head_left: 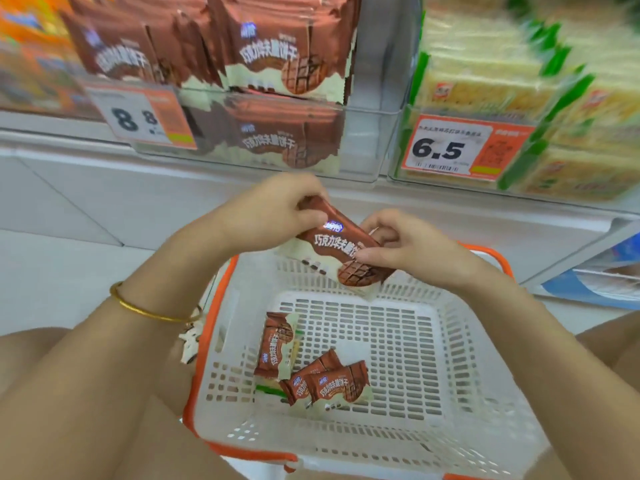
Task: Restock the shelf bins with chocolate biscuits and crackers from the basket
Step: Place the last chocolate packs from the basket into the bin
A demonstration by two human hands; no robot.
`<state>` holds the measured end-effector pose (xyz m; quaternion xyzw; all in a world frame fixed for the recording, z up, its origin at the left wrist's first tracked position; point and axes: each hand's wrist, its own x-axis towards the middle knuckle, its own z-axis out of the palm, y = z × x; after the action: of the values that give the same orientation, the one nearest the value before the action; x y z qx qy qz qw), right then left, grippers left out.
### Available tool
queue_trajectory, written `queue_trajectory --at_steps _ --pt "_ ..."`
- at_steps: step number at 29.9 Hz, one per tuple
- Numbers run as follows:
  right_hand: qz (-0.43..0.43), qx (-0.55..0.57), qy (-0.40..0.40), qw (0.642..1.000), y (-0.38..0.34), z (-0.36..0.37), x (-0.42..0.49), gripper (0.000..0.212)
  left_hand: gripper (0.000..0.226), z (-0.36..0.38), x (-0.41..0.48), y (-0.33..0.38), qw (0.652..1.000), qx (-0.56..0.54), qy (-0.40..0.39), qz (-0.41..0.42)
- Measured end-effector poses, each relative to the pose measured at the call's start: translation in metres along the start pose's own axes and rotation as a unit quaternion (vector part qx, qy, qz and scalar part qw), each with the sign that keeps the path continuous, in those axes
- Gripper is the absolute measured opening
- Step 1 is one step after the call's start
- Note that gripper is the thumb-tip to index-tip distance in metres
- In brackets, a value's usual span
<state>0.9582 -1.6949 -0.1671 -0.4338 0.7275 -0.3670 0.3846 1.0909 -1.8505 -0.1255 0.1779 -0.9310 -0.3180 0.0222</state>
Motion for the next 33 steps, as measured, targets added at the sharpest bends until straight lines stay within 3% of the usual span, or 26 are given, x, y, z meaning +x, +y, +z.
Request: queue_trajectory --at_steps 3,6,8,10,14,18,24,29,31,33 --pt "-0.063 -0.050 0.118 0.990 -0.040 -0.004 0.001 0.018 0.019 -0.033 -0.008 -0.002 0.989 -0.131 0.073 -0.006" --pt "-0.151 -0.177 0.230 0.945 -0.094 -0.012 0.013 0.015 0.021 -0.055 -0.012 -0.007 0.950 -0.204 0.238 0.004" --pt "-0.184 -0.241 0.287 0.909 -0.125 -0.020 0.028 0.020 0.035 -0.062 -0.012 -0.014 0.926 -0.130 0.354 -0.002" --pt "-0.197 -0.286 0.330 0.878 -0.147 -0.028 0.046 0.025 0.051 -0.064 -0.011 -0.023 0.919 0.012 0.393 -0.006" --pt "-0.166 -0.357 0.361 0.845 -0.165 -0.035 0.083 0.033 0.051 -0.057 -0.009 -0.026 0.917 0.150 0.370 0.000" --pt "-0.168 -0.391 0.358 0.831 -0.155 -0.026 0.103 0.035 0.046 -0.045 -0.009 -0.027 0.927 0.182 0.328 0.006" --pt "-0.189 -0.486 0.391 0.758 -0.151 -0.019 0.103 0.038 0.048 -0.045 -0.010 -0.022 0.924 0.188 0.332 0.003" --pt "-0.284 -0.395 0.471 0.736 -0.138 -0.015 0.074 0.031 0.036 -0.034 -0.020 -0.010 0.913 0.198 0.351 0.058" --pt "-0.341 -0.318 0.465 0.753 -0.113 -0.002 0.048 0.020 0.029 -0.024 -0.023 -0.009 0.926 0.207 0.308 0.066" --pt "-0.299 -0.271 0.398 0.824 -0.064 0.024 0.033 0.016 0.027 -0.007 -0.025 -0.015 0.946 0.229 0.226 0.052"
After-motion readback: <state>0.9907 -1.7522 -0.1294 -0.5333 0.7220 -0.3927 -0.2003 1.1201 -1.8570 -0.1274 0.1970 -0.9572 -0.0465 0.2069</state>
